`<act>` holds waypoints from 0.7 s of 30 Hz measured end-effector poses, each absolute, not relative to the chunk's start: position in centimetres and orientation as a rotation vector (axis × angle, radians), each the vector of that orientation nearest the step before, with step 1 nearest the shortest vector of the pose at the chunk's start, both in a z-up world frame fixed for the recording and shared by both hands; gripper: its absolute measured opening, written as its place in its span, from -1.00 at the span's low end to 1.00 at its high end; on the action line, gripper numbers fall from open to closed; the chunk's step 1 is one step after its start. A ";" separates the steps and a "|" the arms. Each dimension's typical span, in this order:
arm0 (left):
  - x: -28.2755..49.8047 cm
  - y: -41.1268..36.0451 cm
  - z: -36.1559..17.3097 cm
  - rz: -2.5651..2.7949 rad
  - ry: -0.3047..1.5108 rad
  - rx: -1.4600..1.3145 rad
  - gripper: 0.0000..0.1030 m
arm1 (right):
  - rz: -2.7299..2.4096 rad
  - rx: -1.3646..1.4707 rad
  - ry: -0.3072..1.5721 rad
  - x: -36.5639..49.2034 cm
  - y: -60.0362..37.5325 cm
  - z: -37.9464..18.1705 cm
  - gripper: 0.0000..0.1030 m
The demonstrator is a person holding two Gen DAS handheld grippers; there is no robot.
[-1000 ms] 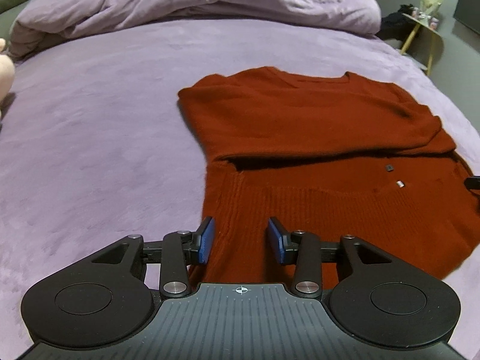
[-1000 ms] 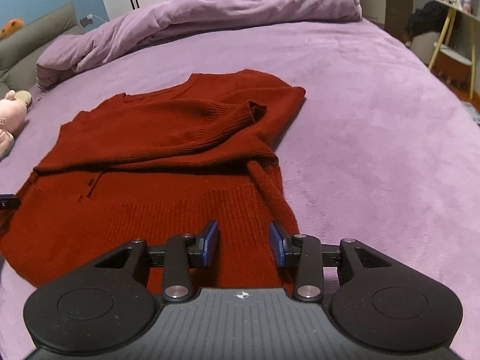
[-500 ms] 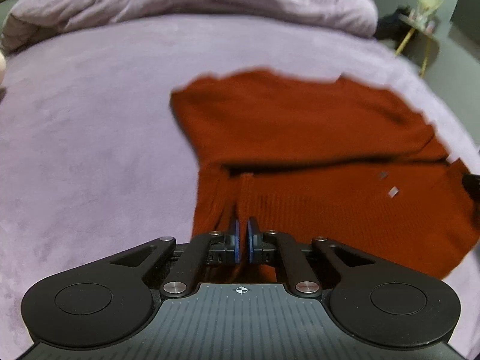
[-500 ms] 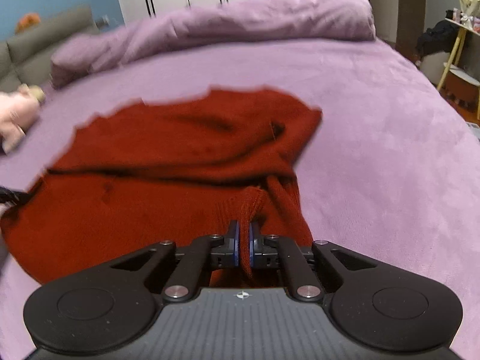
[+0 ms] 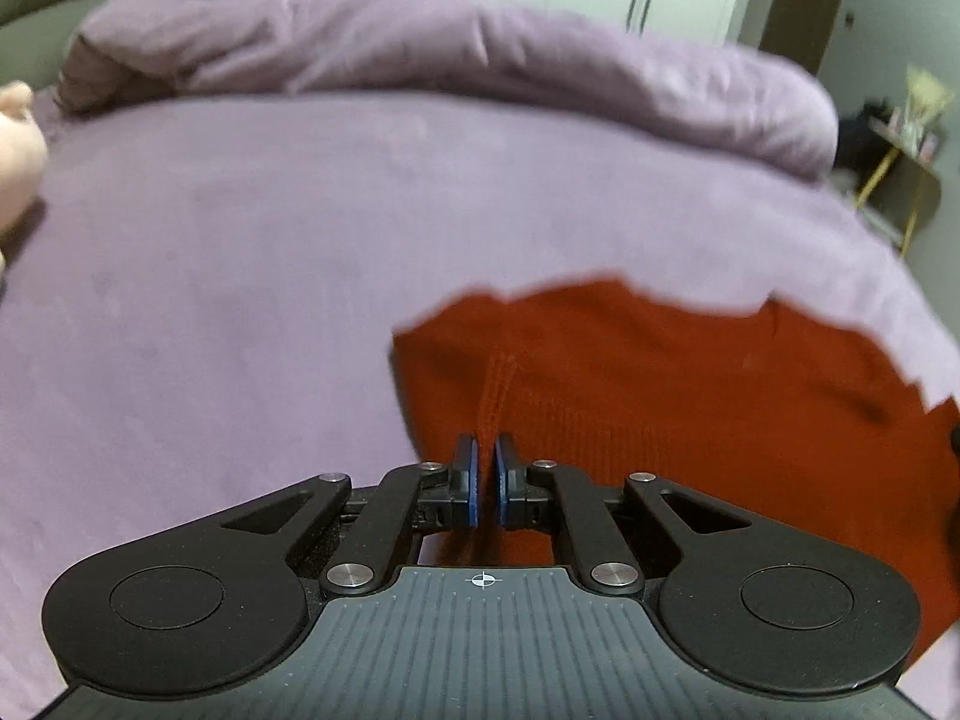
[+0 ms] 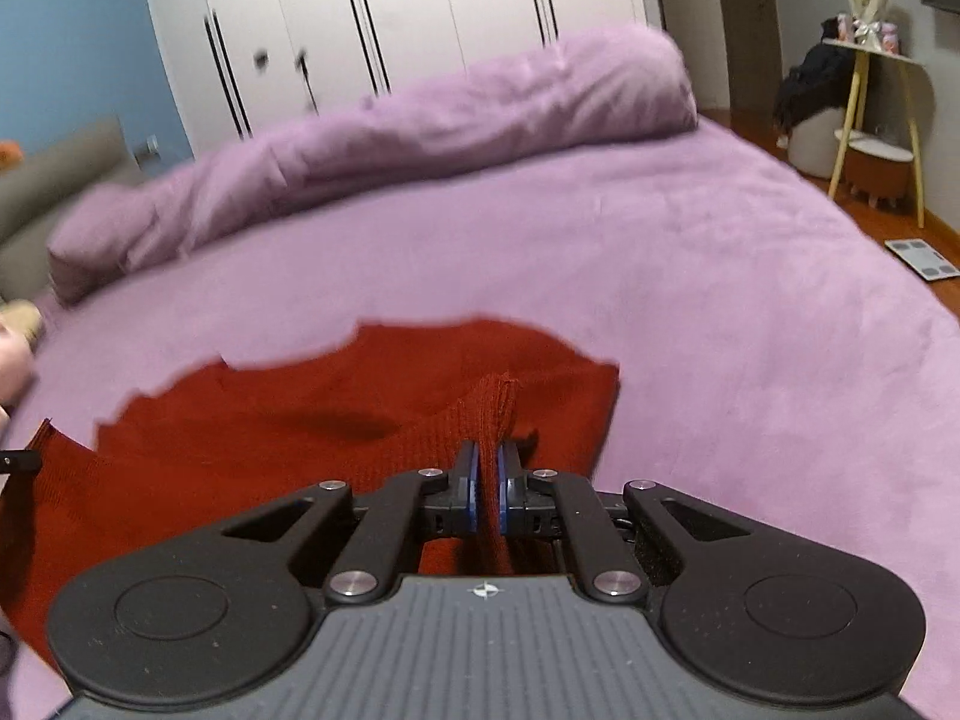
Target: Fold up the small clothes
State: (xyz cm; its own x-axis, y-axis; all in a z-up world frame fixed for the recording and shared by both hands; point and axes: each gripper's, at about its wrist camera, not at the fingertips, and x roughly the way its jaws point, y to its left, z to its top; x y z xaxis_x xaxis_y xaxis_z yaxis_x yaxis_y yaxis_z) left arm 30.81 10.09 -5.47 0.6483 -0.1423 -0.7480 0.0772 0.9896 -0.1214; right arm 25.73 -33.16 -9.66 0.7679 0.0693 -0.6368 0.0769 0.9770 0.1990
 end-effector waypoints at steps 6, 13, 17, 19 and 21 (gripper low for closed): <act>29.4 10.4 -7.2 -0.201 0.881 -0.061 -0.52 | 0.038 0.215 0.728 25.1 -33.6 -10.5 -0.59; 29.3 10.1 -7.5 -0.230 0.896 -0.082 -0.37 | 0.026 0.106 0.710 24.7 -32.2 -10.5 -0.78; 29.6 9.3 -7.5 -0.213 0.890 -0.007 -0.84 | 0.005 0.004 0.679 24.2 -31.0 -10.0 -0.88; 29.6 9.1 -7.1 -0.191 0.873 0.014 -0.85 | -0.015 -0.060 0.652 23.8 -30.3 -9.5 -0.89; 29.2 9.2 -5.9 -0.184 0.830 0.007 -0.85 | -0.039 -0.085 0.611 23.2 -30.0 -8.6 -0.90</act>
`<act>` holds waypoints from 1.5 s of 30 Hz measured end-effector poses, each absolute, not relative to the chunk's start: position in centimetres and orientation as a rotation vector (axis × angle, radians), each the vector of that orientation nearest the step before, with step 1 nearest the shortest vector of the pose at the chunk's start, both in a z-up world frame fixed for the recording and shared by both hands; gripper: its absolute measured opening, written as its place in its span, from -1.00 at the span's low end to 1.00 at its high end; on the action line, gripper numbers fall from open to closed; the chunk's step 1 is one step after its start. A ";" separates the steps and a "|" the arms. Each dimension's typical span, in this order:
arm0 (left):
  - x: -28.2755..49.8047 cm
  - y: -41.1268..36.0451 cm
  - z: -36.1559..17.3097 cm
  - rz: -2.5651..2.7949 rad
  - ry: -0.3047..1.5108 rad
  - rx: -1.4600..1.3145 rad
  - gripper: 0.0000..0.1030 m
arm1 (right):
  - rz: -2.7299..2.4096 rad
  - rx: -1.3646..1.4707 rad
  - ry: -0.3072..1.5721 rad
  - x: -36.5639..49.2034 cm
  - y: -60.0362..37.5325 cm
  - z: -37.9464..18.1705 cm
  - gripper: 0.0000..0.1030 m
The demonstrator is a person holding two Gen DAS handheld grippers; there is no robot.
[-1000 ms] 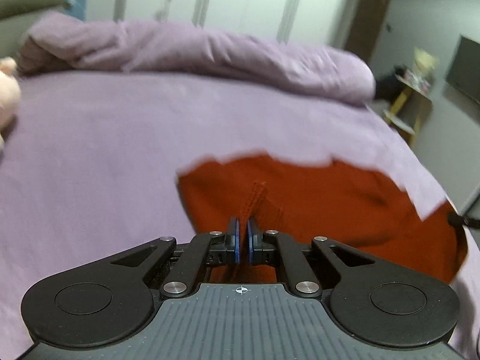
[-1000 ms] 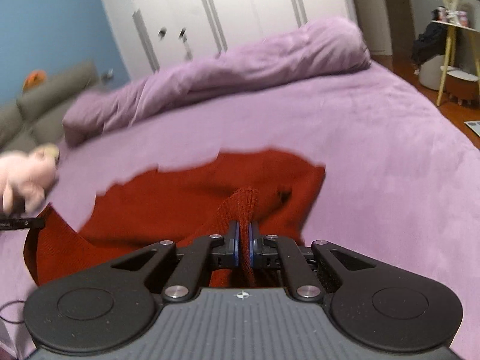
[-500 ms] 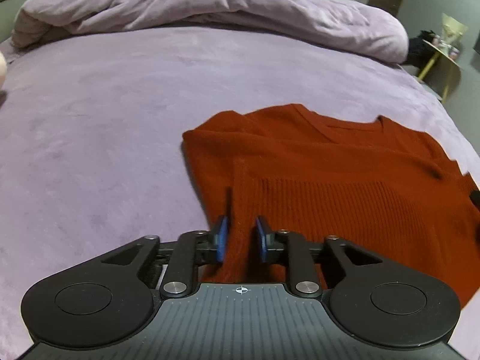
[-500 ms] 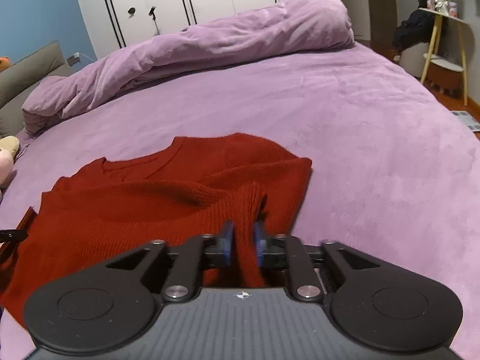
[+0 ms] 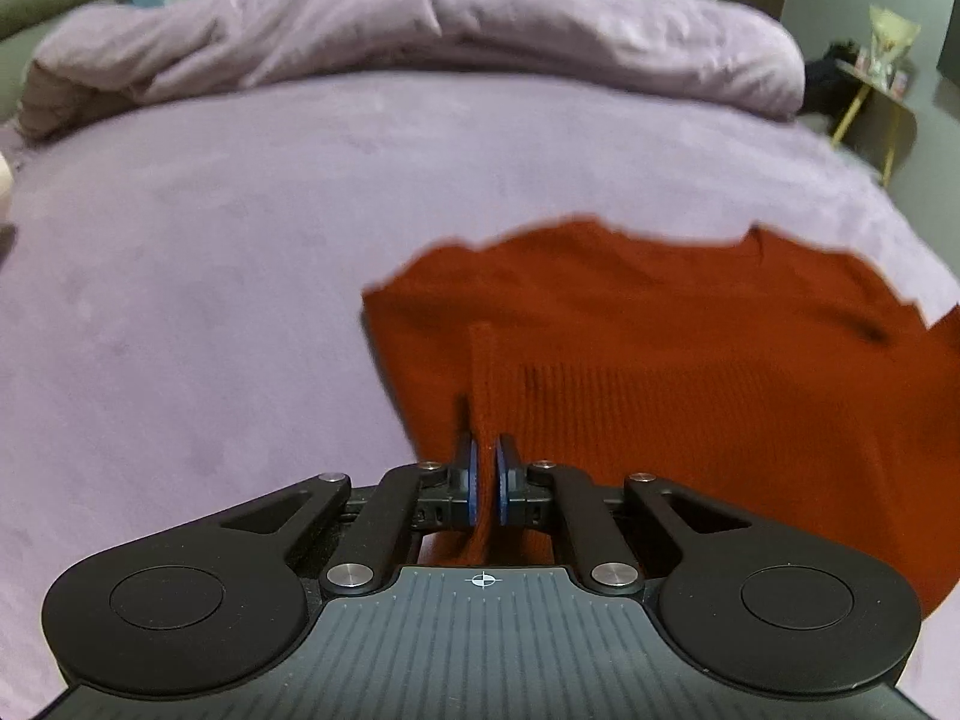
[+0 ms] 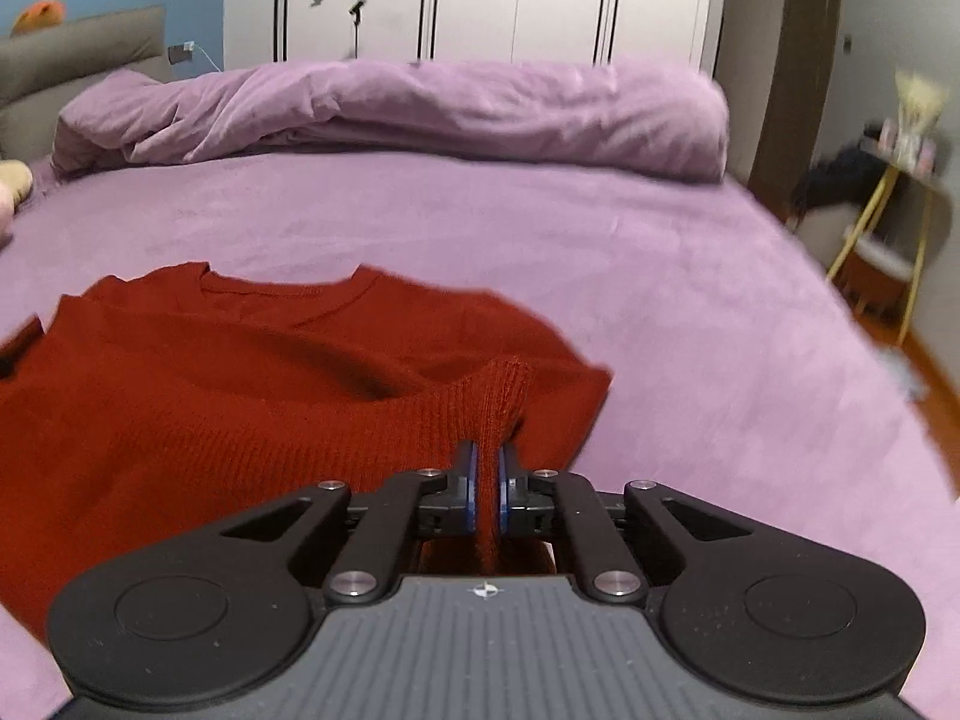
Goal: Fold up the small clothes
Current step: 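Carry the hem over the collar with both grippers and release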
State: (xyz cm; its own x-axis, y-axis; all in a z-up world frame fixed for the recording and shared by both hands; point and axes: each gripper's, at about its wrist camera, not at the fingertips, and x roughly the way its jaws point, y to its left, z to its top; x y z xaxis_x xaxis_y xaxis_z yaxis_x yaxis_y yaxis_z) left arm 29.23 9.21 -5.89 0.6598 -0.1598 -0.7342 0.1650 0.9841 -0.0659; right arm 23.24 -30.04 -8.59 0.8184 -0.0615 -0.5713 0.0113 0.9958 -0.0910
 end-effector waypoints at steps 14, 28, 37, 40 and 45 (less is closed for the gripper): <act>37.7 6.6 -0.5 0.011 0.579 0.050 -0.85 | -0.202 -0.024 0.499 34.4 -30.6 -5.1 -0.91; 38.0 5.3 -4.8 -0.006 0.668 -0.063 -0.61 | 0.021 0.174 0.515 35.4 -24.7 -9.2 -0.76; 40.8 0.6 -10.2 0.002 0.793 0.027 -0.24 | 0.257 -0.039 0.557 36.5 -17.6 -13.0 -0.73; 40.4 2.1 -10.9 -0.007 0.758 -0.020 -0.22 | 0.127 0.034 0.590 37.5 -23.3 -13.3 -0.72; 40.2 2.1 -11.1 -0.027 0.741 -0.014 -0.22 | -0.019 0.203 0.551 36.5 -32.4 -13.4 -1.00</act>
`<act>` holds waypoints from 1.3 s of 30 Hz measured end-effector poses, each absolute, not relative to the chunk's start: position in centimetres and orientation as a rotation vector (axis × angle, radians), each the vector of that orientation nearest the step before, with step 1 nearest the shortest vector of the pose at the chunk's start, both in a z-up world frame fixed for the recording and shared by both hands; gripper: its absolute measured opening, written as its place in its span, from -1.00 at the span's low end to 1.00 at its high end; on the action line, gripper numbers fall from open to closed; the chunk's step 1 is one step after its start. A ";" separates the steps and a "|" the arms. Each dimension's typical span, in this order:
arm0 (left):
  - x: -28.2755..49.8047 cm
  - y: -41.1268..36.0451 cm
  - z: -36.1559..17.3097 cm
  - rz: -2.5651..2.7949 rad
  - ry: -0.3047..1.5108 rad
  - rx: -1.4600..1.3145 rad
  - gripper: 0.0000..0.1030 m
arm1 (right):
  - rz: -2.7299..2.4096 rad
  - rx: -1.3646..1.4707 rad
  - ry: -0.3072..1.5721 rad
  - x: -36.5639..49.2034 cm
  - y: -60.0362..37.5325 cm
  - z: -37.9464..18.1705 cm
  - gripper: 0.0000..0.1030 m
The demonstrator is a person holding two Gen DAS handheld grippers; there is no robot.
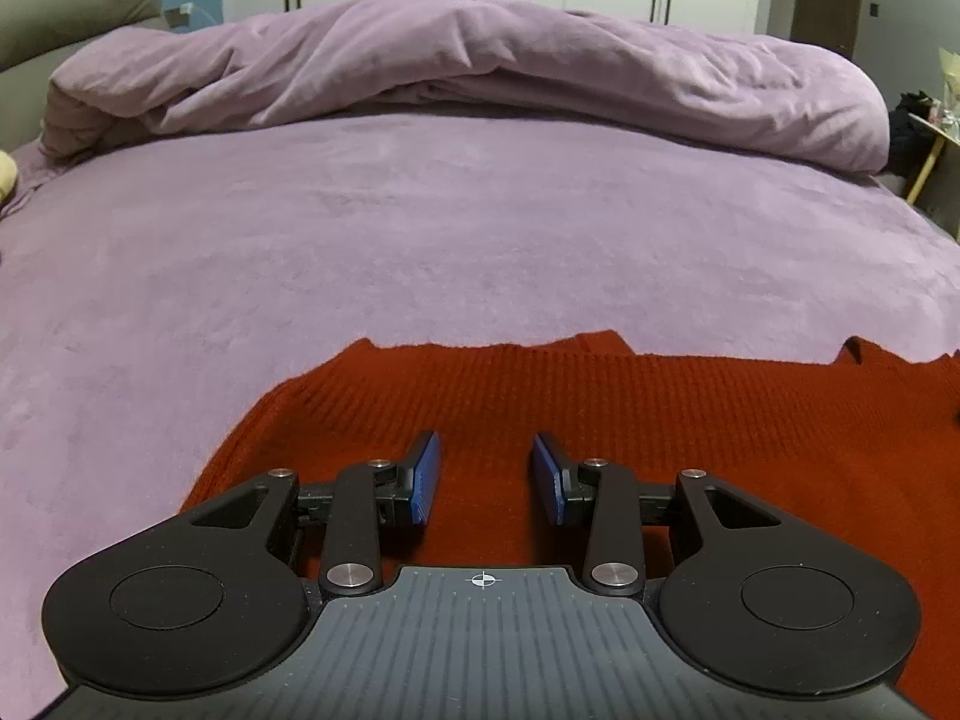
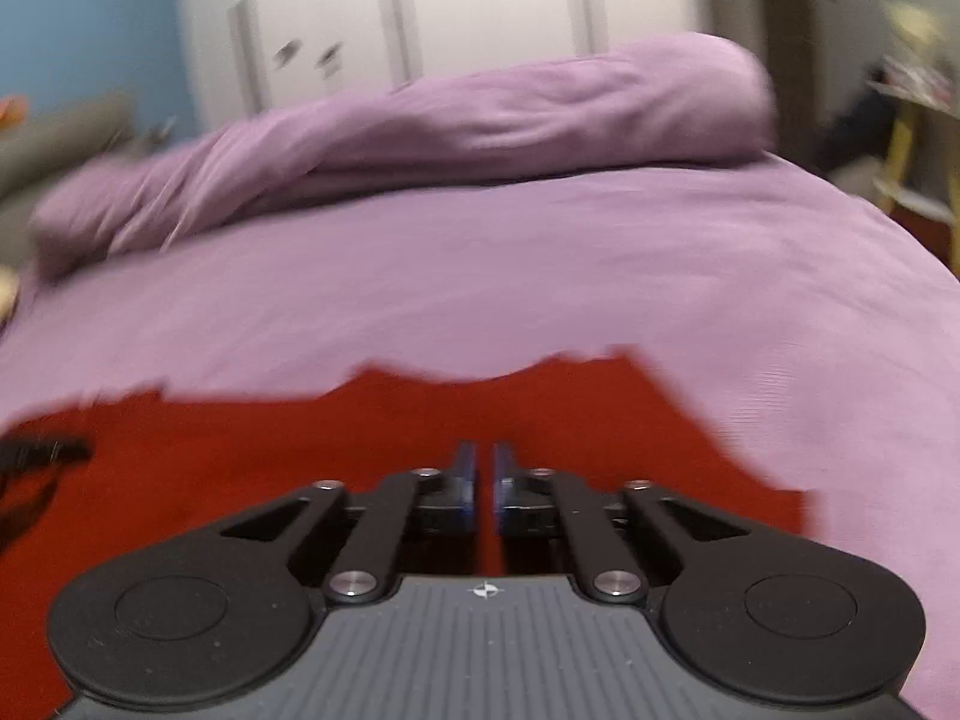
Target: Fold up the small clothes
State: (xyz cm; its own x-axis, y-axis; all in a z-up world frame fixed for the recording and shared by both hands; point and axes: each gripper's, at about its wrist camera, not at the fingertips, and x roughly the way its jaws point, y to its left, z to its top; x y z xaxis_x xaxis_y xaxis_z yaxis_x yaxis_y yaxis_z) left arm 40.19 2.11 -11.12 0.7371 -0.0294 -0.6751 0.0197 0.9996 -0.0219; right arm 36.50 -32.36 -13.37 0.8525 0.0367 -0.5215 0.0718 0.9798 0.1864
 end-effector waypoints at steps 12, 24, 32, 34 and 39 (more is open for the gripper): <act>37.4 7.4 -10.3 0.070 0.739 -0.017 -0.18 | -0.234 0.192 0.553 35.2 -34.0 -13.3 -1.00; 26.2 16.1 -8.2 0.056 0.865 -0.302 -0.15 | -0.131 0.232 0.570 22.7 -28.0 -9.2 -0.87; 24.2 16.2 -10.3 -0.140 0.942 -0.677 -0.20 | 0.193 0.189 0.622 21.5 -16.1 -9.6 -0.87; 24.7 16.0 -10.6 -0.167 0.936 -0.685 -0.14 | 0.236 0.174 0.634 22.0 -13.8 -9.6 -0.87; 27.2 17.6 -13.6 -0.150 0.922 -0.925 -0.20 | 0.273 0.153 0.643 23.5 -10.2 -9.7 -0.87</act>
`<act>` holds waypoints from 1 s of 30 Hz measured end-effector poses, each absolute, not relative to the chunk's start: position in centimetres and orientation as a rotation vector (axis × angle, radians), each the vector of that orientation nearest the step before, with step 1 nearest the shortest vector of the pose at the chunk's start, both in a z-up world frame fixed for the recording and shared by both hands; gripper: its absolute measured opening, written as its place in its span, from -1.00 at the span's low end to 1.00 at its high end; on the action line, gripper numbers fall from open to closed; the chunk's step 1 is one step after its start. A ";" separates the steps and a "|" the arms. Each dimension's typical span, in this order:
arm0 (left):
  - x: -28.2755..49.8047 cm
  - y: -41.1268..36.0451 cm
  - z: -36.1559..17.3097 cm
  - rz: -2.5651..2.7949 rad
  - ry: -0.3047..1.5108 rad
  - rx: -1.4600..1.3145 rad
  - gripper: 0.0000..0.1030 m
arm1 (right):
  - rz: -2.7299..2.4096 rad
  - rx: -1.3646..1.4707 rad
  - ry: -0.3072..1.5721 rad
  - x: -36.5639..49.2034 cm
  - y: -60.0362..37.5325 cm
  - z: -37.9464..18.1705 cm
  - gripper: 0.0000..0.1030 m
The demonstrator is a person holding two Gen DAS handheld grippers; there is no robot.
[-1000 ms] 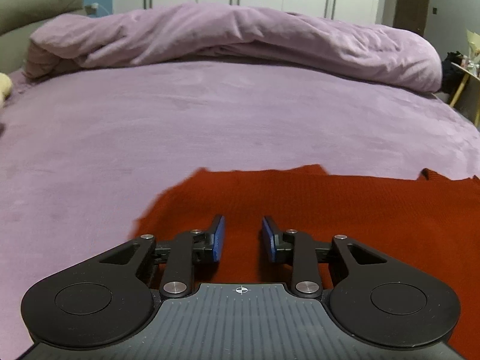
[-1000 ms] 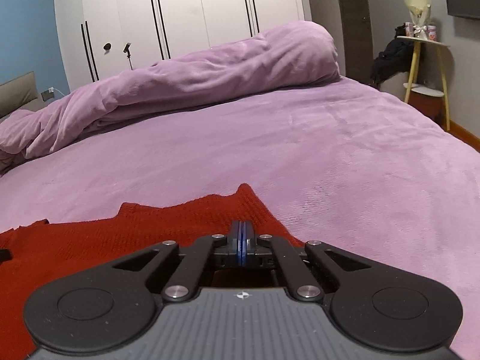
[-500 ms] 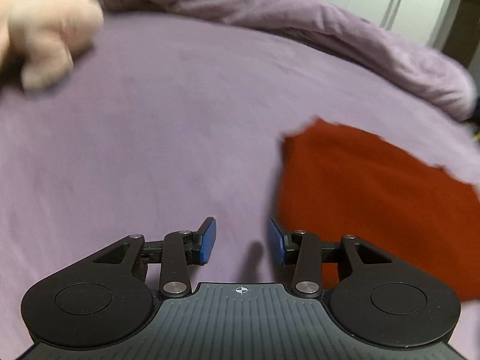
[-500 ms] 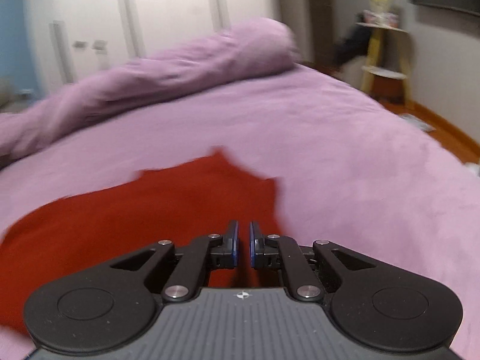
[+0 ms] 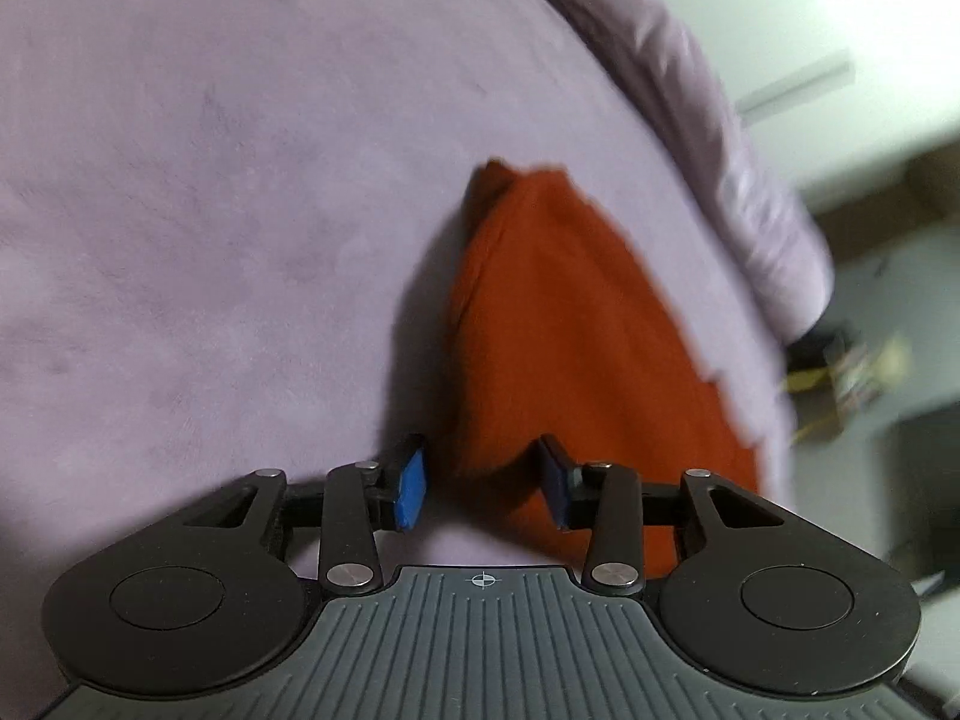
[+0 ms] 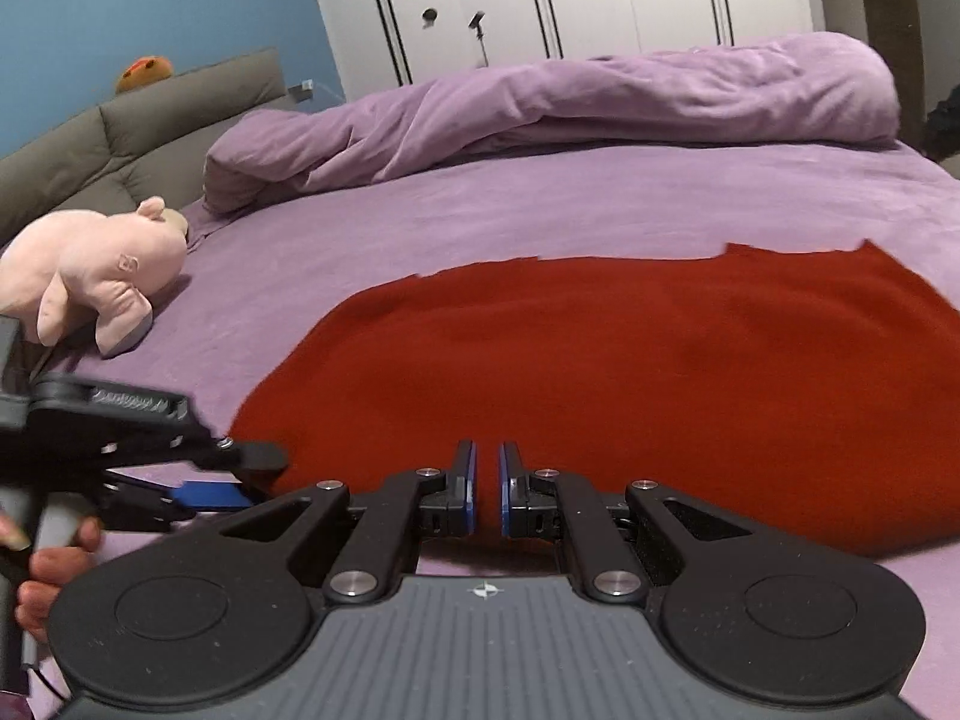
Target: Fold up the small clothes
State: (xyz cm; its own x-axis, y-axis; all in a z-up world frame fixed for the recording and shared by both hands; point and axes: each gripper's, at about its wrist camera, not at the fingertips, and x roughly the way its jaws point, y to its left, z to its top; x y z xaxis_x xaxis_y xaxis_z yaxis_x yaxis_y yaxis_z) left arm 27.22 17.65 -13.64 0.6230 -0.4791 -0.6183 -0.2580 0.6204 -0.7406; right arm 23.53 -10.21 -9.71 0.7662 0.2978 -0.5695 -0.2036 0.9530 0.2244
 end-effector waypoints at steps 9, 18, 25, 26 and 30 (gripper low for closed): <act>30.7 18.4 -15.4 -0.120 0.896 -1.064 -0.64 | 0.261 0.154 0.705 26.7 -6.5 -12.2 -0.90; 30.5 18.8 -15.3 -0.123 0.887 -1.039 -0.68 | 0.253 0.135 0.720 26.9 -6.3 -13.2 -0.92; 30.5 17.9 -11.7 -0.128 0.871 -0.899 -0.71 | 0.275 0.190 0.627 25.0 -9.6 -9.3 -0.92; 30.5 17.4 -10.9 -0.129 0.863 -0.867 -0.72 | 0.264 0.208 0.606 24.3 -10.6 -8.8 -0.92; 30.5 13.6 -6.1 -0.167 0.796 -0.679 -0.72 | 0.176 0.273 0.535 21.9 -15.2 -7.6 -0.92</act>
State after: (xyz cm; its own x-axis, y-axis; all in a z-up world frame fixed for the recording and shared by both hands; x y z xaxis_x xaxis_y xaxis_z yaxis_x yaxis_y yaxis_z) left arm 30.50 13.62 -6.09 0.6989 -0.3833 -0.6038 -0.1086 0.7776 -0.6194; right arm 21.88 -15.19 -7.55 0.8463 0.2357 -0.4777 -0.0944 0.9489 0.3011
